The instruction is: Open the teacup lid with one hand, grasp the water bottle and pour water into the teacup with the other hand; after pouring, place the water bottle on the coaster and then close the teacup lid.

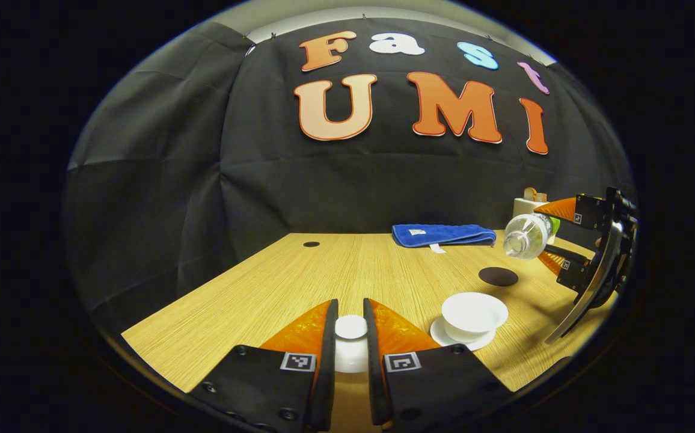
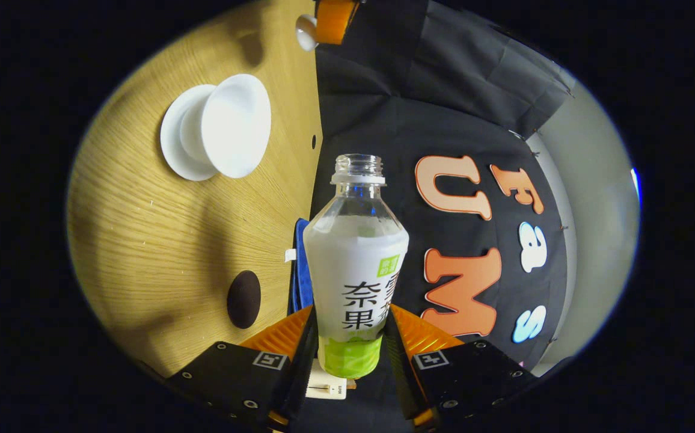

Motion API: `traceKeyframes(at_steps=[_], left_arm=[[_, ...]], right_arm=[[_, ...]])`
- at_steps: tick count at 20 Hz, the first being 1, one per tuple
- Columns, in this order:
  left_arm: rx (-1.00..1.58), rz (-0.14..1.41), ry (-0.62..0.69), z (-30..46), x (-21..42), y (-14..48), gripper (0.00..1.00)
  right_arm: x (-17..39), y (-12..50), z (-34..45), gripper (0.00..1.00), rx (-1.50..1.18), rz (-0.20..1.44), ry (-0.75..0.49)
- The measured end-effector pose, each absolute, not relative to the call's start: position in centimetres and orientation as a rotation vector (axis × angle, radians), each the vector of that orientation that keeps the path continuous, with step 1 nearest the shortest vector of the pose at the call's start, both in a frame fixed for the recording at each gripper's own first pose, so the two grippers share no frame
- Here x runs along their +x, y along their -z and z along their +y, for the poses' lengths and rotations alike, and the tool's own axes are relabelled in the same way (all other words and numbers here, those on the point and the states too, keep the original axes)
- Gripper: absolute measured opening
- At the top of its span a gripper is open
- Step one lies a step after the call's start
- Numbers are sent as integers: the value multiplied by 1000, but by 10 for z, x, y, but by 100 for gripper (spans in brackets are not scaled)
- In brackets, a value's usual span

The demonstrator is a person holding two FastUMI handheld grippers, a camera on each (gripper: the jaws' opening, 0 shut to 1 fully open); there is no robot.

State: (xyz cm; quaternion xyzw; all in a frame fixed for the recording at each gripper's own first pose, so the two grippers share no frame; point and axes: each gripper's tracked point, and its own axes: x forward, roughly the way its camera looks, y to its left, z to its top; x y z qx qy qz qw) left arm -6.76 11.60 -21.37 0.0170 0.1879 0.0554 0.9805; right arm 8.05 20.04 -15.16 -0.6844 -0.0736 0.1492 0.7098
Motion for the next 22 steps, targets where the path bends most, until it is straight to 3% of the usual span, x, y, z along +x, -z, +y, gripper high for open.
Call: traceKeyframes(at_steps=[2, 8, 9, 10, 11, 22], left_arm=[[33, 383, -111, 116, -68, 217, 31], [31, 391, -110, 119, -75, 219, 25], [32, 393, -108, 119, -75, 220, 28], [32, 393, -109, 120, -75, 221, 31], [32, 395, -108, 120, -75, 220, 28], [31, 385, -100, 123, -79, 217, 24]], right_arm=[[81, 154, 203, 62, -1559, -187, -331], [81, 153, 209, 65, -1668, -264, -321], [81, 152, 210, 61, -1684, -279, -319], [82, 149, 211, 65, -1701, -293, -314], [83, 147, 212, 61, -1715, -307, -308], [91, 120, 222, 61, -1847, -444, -261]])
